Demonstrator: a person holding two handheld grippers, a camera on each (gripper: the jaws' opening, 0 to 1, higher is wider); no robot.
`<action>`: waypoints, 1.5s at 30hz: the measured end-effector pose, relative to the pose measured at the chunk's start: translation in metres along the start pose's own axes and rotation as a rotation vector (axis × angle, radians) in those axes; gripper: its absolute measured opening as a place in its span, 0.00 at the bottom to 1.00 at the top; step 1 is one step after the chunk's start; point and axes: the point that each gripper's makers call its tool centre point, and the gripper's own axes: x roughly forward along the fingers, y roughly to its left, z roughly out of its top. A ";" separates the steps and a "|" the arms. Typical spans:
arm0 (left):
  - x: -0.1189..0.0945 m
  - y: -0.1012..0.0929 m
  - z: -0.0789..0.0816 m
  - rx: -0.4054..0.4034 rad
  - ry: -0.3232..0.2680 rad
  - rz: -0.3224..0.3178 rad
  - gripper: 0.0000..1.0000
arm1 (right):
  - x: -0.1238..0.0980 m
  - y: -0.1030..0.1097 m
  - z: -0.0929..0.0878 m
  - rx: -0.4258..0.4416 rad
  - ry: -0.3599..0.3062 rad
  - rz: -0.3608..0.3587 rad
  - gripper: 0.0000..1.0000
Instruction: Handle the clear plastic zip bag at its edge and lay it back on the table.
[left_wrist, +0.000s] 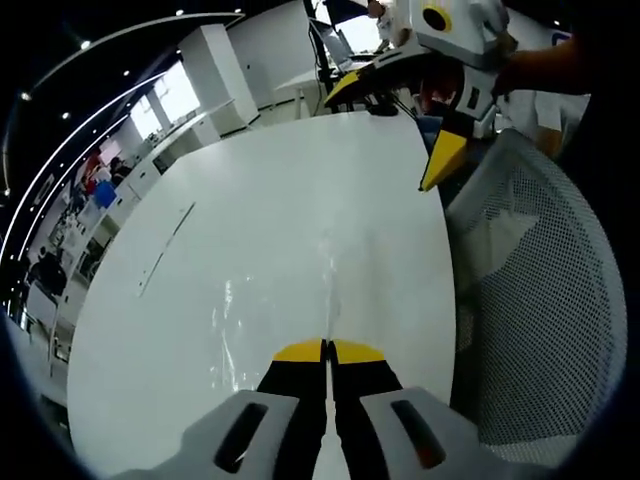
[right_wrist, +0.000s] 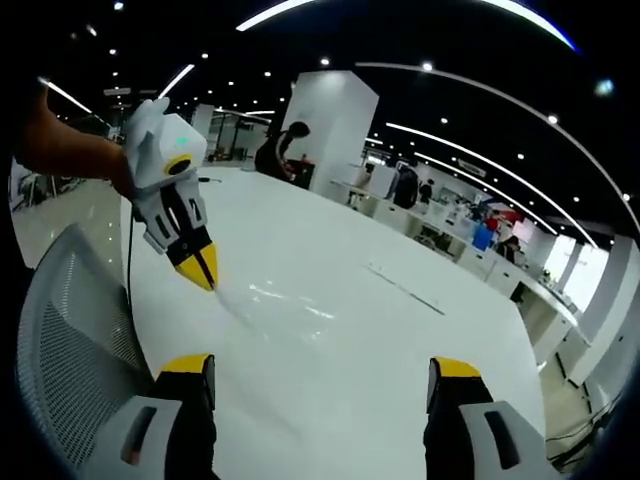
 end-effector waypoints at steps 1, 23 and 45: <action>-0.001 0.001 0.001 0.001 0.000 0.000 0.00 | 0.001 0.000 0.002 -0.004 -0.001 0.005 0.87; -0.027 0.026 0.017 0.024 -0.022 0.041 0.00 | 0.018 0.001 0.027 -0.053 -0.018 0.054 0.84; -0.047 0.028 0.044 0.085 -0.054 0.024 0.00 | 0.029 0.006 0.043 -0.137 -0.010 0.114 0.64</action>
